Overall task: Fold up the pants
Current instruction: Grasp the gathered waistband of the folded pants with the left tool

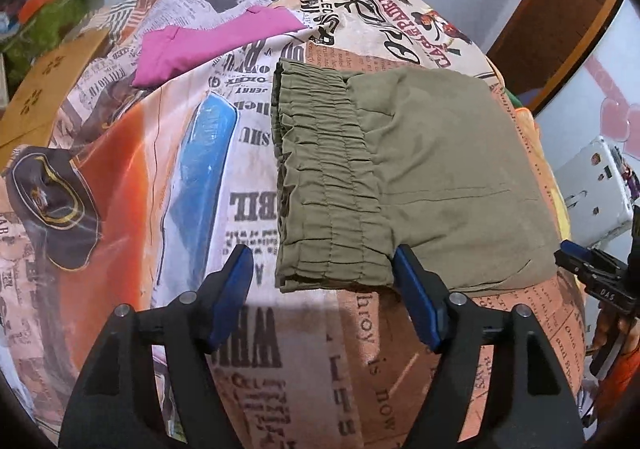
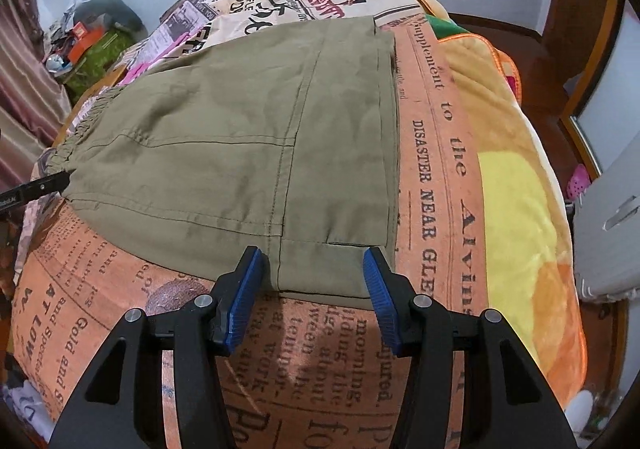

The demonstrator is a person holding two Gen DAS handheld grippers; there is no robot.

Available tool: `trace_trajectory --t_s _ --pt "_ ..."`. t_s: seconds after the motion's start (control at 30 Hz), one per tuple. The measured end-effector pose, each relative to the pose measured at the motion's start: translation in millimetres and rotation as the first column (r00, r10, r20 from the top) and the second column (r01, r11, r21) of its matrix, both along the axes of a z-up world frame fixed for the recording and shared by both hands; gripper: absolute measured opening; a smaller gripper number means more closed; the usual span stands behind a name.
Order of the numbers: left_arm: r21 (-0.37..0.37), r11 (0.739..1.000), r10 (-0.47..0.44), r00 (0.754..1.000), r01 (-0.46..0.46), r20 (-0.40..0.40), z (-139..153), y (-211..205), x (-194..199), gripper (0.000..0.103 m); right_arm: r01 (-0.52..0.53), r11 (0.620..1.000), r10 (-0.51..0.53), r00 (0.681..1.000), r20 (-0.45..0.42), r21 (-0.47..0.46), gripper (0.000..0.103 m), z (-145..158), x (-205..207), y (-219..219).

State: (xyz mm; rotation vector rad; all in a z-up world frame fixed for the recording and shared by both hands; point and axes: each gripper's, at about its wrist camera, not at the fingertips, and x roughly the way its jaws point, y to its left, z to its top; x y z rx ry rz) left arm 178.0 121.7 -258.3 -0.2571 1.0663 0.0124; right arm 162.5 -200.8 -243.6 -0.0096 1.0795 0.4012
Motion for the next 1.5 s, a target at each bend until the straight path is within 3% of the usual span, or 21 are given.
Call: trace_trajectory --t_s 0.27,0.4,0.73,1.07,1.5 --pt "0.05 0.998 -0.025 0.999 0.024 0.023 27.4 -7.7 2.8 0.072 -0.004 1.0 0.004 1.0 0.015 -0.026 0.05 14.9 8.1 -0.4" --pt "0.01 1.0 -0.015 0.998 0.015 0.068 45.4 -2.5 9.8 0.072 -0.003 1.0 0.004 0.998 0.06 -0.027 0.05 29.9 16.3 0.2" --pt "0.048 0.999 0.003 0.993 -0.008 0.121 70.2 9.5 57.4 0.072 -0.004 1.0 0.007 0.983 0.185 -0.015 0.053 63.4 58.2 6.0" --pt "0.076 0.997 0.015 0.997 -0.021 0.075 50.6 22.9 110.5 0.072 0.032 0.999 -0.029 0.978 0.207 -0.011 0.053 62.2 123.8 0.7" --pt "0.101 0.995 -0.017 1.0 0.016 0.002 17.7 24.2 153.7 0.072 0.014 1.0 -0.017 0.987 0.157 0.023 0.053 31.8 218.0 9.9"
